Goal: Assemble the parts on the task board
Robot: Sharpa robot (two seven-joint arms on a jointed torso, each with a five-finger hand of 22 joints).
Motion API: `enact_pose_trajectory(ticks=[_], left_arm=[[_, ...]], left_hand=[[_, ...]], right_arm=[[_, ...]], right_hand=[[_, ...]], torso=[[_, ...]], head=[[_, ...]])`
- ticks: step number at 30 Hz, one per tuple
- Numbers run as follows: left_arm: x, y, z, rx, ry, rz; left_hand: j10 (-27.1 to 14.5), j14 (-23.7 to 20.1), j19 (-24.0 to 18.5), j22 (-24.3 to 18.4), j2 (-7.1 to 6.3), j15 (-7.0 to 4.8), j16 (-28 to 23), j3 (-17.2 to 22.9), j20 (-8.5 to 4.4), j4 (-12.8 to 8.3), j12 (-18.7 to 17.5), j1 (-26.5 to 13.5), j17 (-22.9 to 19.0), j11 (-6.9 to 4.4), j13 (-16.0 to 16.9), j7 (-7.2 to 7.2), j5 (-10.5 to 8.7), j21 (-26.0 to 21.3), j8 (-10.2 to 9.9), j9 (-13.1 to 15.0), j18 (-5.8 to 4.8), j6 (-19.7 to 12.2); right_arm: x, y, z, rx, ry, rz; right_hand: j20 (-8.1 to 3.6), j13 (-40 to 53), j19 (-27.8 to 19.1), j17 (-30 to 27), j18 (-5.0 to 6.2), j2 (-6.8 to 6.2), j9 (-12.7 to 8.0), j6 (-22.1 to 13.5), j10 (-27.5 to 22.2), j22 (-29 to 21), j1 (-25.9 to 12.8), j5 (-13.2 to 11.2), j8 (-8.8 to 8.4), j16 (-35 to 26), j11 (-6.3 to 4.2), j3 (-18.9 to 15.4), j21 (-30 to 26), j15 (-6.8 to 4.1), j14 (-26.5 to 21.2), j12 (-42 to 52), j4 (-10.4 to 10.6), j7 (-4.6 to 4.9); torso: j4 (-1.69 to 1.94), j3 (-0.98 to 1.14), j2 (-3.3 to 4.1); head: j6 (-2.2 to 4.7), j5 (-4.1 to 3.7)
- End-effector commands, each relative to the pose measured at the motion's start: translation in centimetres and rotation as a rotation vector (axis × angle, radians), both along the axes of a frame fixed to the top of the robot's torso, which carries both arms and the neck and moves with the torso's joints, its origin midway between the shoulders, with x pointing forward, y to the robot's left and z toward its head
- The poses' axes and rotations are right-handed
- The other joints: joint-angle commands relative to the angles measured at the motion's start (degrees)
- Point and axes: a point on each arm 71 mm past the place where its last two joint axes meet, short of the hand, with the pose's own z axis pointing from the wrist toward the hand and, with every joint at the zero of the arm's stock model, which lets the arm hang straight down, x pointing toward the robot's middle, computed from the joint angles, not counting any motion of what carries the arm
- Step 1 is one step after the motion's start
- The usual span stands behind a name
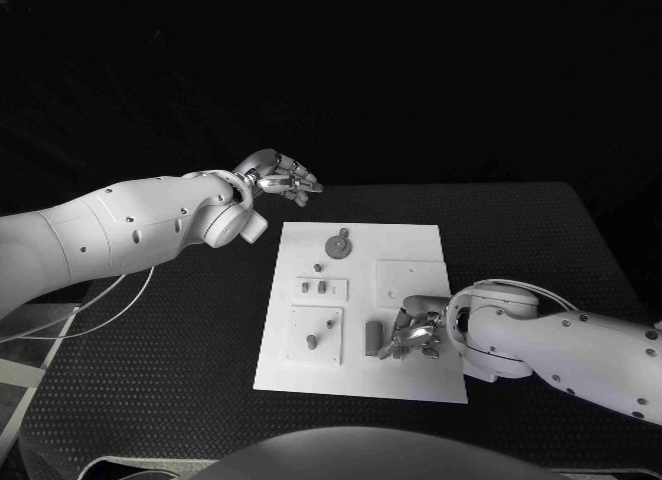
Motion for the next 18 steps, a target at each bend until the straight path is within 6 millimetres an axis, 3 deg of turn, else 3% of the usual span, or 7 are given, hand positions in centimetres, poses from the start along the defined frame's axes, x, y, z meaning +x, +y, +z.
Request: enact_pose_trajectory(ticks=[1, 3, 5, 12, 16, 18], left_arm=[[-0.02, -0.17, 0.07, -0.007, 0.0, -0.013], [-0.03, -0.19, 0.07, -0.008, 0.0, -0.014], [-0.02, -0.2, 0.07, -0.007, 0.0, -0.014], [-0.02, -0.22, 0.07, -0.008, 0.0, -0.015], [-0.03, -0.15, 0.07, -0.007, 0.0, -0.013], [-0.03, -0.15, 0.07, -0.007, 0.0, -0.014]], left_hand=[[-0.3, 0.3, -0.1, -0.1, -0.2, 0.16, -0.4, 0.1, 0.06, 0.3, 0.3, -0.1, 0.1, -0.05, -0.1, 0.77, -0.18, 0.2, 0.3, -0.1, 0.61, -0.2], [-0.3, 0.3, -0.1, -0.1, -0.2, 0.16, -0.4, 0.1, 0.06, 0.3, 0.3, -0.1, 0.1, -0.05, -0.1, 0.77, -0.18, 0.2, 0.3, -0.1, 0.61, -0.2], [-0.3, 0.3, -0.1, -0.1, -0.19, 0.16, -0.4, 0.1, 0.06, 0.3, 0.3, -0.1, 0.1, -0.05, -0.1, 0.77, -0.18, 0.2, 0.3, -0.1, 0.61, -0.2], [-0.3, 0.4, -0.1, -0.1, -0.18, 0.16, -0.4, 0.1, 0.06, 0.3, 0.3, -0.1, 0.1, -0.06, -0.1, 0.77, -0.18, 0.2, 0.3, -0.1, 0.61, -0.2], [-0.2, 0.4, -0.1, -0.1, -0.18, 0.16, -0.4, 0.1, 0.06, 0.3, 0.3, -0.1, 0.1, -0.06, -0.1, 0.77, -0.18, 0.2, 0.3, -0.1, 0.61, -0.2], [-0.2, 0.4, -0.1, -0.1, -0.19, 0.16, -0.4, 0.1, 0.06, 0.3, 0.3, -0.1, 0.1, -0.06, -0.1, 0.76, -0.19, 0.2, 0.3, -0.1, 0.61, -0.2]], right_arm=[[0.33, 0.06, 0.1, -0.015, -0.044, 0.001], [0.43, 0.19, 0.08, -0.018, -0.051, 0.003], [0.54, 0.35, 0.09, -0.025, -0.063, 0.007], [0.71, 0.6, 0.15, -0.034, -0.091, 0.015], [0.67, 0.61, 0.15, -0.033, -0.088, 0.02], [0.62, 0.55, 0.12, -0.028, -0.079, 0.016]], right_hand=[[-0.11, 0.0, 0.3, 0.1, 0.96, 0.65, 0.1, 0.6, 0.3, 0.8, -0.5, 0.1, -0.26, 0.4, -0.16, 0.0, -0.1, -0.44, 0.1, 0.1, 0.5, -0.01], [-0.13, 0.2, 0.2, 0.2, 0.96, 1.8, 0.1, 0.6, 0.4, 0.8, -1.0, 0.1, -0.29, 0.5, -0.18, -0.1, -0.1, -0.46, 0.2, 0.3, 0.9, -0.03], [-0.17, 0.2, 0.2, 0.2, 0.96, 2.13, 0.2, 0.6, 0.4, 0.9, -1.0, 0.1, -0.31, 0.5, -0.2, -0.2, -0.1, -0.48, 0.1, 0.3, 0.7, -0.05], [-0.25, 0.4, 0.1, 0.3, 0.96, 6.06, 0.4, 0.7, 0.5, 1.0, -1.0, 0.1, -0.43, 0.7, -0.25, -0.3, 0.0, -0.54, 0.1, 0.5, -0.1, -0.09], [-0.19, 0.4, 0.0, 0.3, 0.96, 7.21, 0.5, 0.8, 0.5, 1.1, -1.6, 0.1, -0.53, 0.7, -0.23, -0.9, 0.1, -0.52, 0.0, 0.5, -0.8, -0.08], [-0.22, 0.4, -0.1, 0.2, 0.96, 7.17, 0.5, 0.8, 0.4, 1.1, -1.5, 0.1, -0.56, 0.7, -0.24, -1.0, 0.1, -0.52, 0.0, 0.5, -1.3, -0.09]], torso=[[0.01, -0.01, 0.01], [0.03, -0.01, 0.01], [0.03, 0.0, 0.01], [0.03, -0.02, 0.01], [0.05, -0.01, 0.0], [0.04, -0.01, 0.0]], head=[[-0.04, -0.05], [-0.08, -0.04], [-0.11, -0.03], [-0.22, -0.07], [-0.26, -0.06], [-0.23, -0.07]])
